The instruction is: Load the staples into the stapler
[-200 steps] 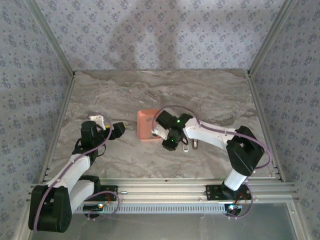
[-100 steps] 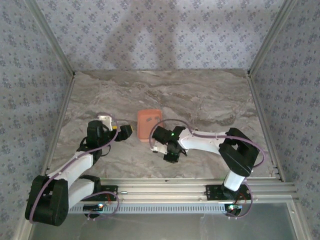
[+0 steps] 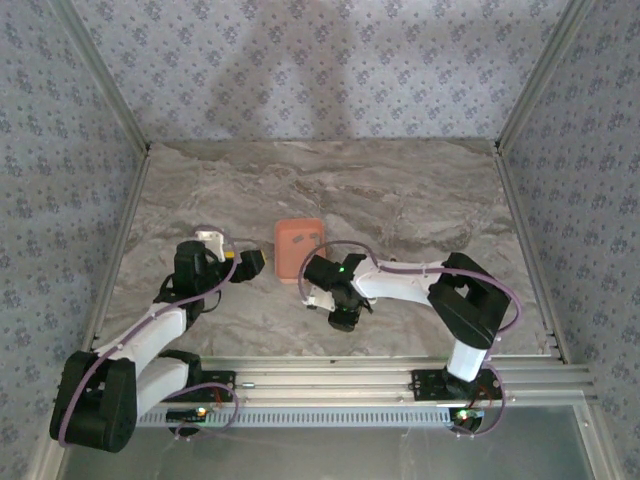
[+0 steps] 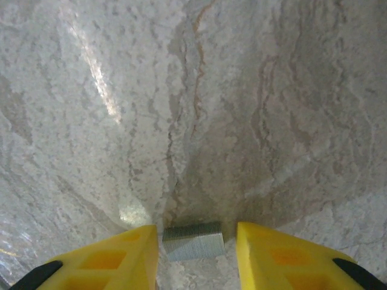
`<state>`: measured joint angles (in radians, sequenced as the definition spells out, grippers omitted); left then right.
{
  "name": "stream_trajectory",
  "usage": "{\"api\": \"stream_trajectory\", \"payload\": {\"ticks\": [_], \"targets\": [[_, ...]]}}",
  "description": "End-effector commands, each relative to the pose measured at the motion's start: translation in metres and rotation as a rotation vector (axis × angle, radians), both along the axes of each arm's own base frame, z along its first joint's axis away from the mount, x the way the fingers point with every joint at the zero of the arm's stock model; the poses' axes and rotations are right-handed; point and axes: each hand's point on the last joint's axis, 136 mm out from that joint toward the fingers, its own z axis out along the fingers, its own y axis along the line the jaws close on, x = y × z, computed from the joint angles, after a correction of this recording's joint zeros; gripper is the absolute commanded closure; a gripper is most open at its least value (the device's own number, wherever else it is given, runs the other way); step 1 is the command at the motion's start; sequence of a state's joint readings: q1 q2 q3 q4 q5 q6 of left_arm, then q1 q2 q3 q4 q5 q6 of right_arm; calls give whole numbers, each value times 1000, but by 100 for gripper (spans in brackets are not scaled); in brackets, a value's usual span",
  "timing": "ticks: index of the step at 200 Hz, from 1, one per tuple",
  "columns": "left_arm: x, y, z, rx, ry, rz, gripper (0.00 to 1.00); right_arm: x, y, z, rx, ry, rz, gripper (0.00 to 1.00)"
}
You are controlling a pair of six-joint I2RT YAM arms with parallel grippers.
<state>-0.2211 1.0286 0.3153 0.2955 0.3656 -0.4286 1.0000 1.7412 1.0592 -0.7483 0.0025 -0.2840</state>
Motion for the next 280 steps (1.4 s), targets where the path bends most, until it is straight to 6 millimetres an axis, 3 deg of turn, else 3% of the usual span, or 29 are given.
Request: {"api": "stream_trajectory", "payload": {"ticks": [1, 21, 43, 73, 85, 124, 280], "targets": [[7, -2, 19, 8, -75, -3, 5, 2, 10, 34, 90, -13, -113, 59], [7, -2, 18, 14, -76, -1, 5, 11, 13, 53, 166, -24, -339, 58], [6, -2, 16, 23, -78, -3, 5, 16, 8, 62, 211, 39, -671, 59], [5, -1, 13, 35, -78, -9, 5, 10, -17, 47, 97, 119, -1056, 61], [4, -2, 12, 39, -78, -17, 5, 8, -22, 38, 54, 136, -1127, 61], [1, -6, 14, 36, -82, -46, 5, -7, -12, 19, -36, 155, -1175, 65], [1, -7, 13, 55, -89, -64, 5, 1, -11, 1, -119, 107, -1189, 70]]}}
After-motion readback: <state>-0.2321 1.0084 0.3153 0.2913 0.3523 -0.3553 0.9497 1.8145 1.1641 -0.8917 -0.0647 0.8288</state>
